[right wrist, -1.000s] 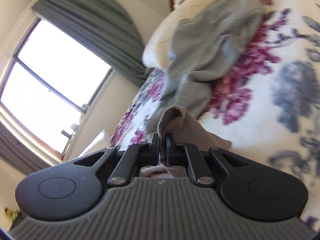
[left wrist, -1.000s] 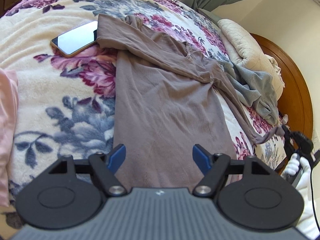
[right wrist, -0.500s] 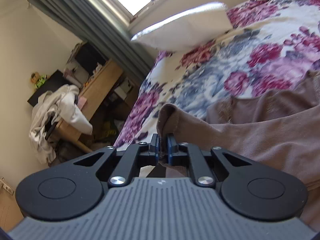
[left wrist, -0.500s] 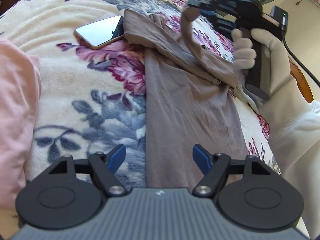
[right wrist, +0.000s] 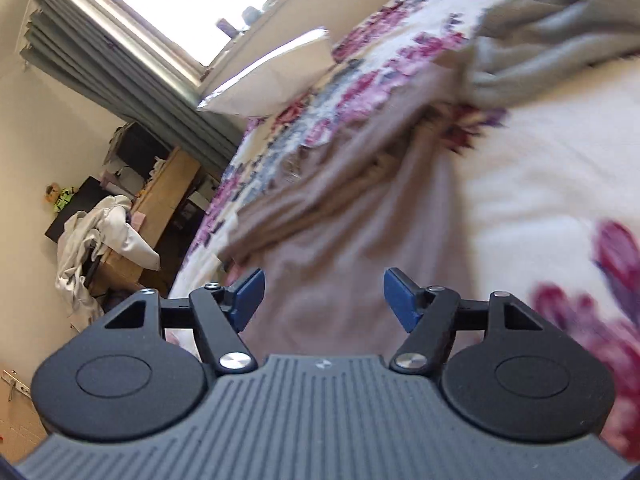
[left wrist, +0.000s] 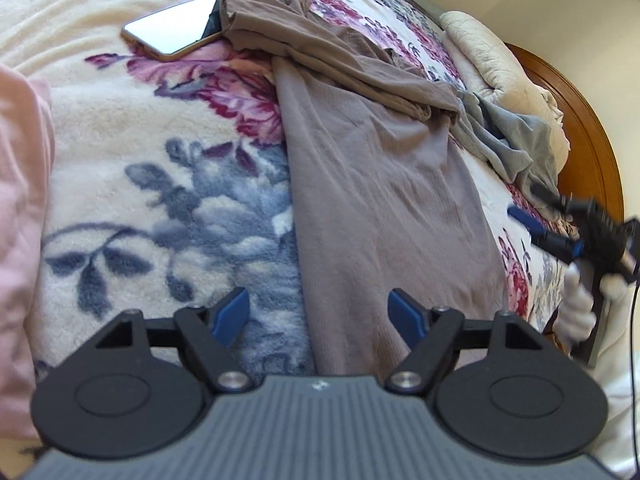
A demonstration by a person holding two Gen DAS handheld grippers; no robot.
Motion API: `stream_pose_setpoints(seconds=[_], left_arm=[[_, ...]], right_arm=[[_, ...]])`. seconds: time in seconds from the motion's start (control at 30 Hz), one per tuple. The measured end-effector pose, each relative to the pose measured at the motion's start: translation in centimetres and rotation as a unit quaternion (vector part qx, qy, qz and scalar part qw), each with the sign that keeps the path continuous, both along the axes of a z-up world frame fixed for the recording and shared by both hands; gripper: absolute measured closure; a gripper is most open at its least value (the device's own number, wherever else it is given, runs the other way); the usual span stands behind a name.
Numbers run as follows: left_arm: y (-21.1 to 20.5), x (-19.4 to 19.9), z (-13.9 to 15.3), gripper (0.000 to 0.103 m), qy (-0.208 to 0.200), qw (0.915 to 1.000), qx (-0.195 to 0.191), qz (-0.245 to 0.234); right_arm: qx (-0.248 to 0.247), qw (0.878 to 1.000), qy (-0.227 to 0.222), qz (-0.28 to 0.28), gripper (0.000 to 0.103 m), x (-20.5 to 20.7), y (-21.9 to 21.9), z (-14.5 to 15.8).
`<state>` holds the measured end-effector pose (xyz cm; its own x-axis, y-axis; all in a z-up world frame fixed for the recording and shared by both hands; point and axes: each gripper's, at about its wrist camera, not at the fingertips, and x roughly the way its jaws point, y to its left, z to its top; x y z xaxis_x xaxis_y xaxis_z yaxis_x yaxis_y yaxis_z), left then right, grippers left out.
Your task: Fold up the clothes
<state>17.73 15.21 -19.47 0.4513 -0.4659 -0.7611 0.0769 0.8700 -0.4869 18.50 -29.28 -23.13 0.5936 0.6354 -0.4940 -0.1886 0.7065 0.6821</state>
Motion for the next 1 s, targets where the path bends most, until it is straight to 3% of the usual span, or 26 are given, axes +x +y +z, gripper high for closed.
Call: stream_pose_setpoints(seconds=[0.17,0.27,0.37,0.4,0.47,0.5,0.53,0.63,0.67,0.7,0.73,0.8,1.0], left_arm=[[-1.3,-1.0,0.4,0.030,0.012,0.9983,0.024,-0.052],[-1.5,-1.6,-0.9,0.028,0.022,0.9968,0.001,-0.077],[-0.3,-1.9,-2.1,0.028,0.029,0.9961,-0.054,-0.063],[0.0,-1.9,-2.0,0.028,0.030,0.9959,-0.061,-0.060],[0.1,-1.9,-1.9,0.030,0.035,0.9957,-0.063,-0.059],[-0.3,-1.8,-1.8,0.032,0.038,0.9960,-0.049,-0.064],[-0.8,-1.7,-1.6,0.033,0.041,0.9960,-0.036,-0.070],[-2.9,-1.4,-1.5,0.035,0.045,0.9934,0.010,-0.105],[-3.5,-1.3,-1.4,0.037,0.045,0.9920,0.026,-0.115],[-3.7,-1.3,-1.4,0.048,0.045,0.9915,0.034,-0.117],[-4.0,-1.3,-1.4,0.069,0.044,0.9911,0.043,-0.119],[-4.0,-1.0,-1.7,0.092,0.059,0.9911,0.046,-0.110],[-4.2,-0.9,1.1,0.098,0.022,0.9952,0.045,-0.084]], right_arm=[[0.001,1.000,0.026,0.008,0.034,-6.2,-2.0,-4.2],[-0.002,0.999,0.034,0.010,0.033,-7.9,-1.1,-5.5],[-0.009,1.000,0.026,-0.001,0.033,-8.4,0.0,-6.1],[-0.009,1.000,0.023,-0.004,0.036,-8.5,0.4,-6.0],[-0.014,1.000,0.020,-0.009,0.060,-8.2,1.4,-5.8],[-0.024,0.999,0.021,-0.007,0.080,-8.2,1.8,-5.6],[-0.044,0.999,0.018,-0.004,0.088,-8.0,2.6,-5.2],[-0.051,0.999,0.003,-0.005,0.092,-8.0,3.5,-4.2],[-0.042,0.999,0.001,-0.009,0.092,-8.1,3.4,-3.9],[-0.032,0.999,-0.001,-0.014,0.092,-8.1,3.3,-3.5],[-0.023,1.000,-0.003,-0.018,0.092,-8.1,3.2,-3.2],[0.000,1.000,-0.005,-0.031,0.092,-8.1,2.6,-2.7],[0.008,0.999,-0.033,-0.038,0.093,-6.3,2.5,0.4]])
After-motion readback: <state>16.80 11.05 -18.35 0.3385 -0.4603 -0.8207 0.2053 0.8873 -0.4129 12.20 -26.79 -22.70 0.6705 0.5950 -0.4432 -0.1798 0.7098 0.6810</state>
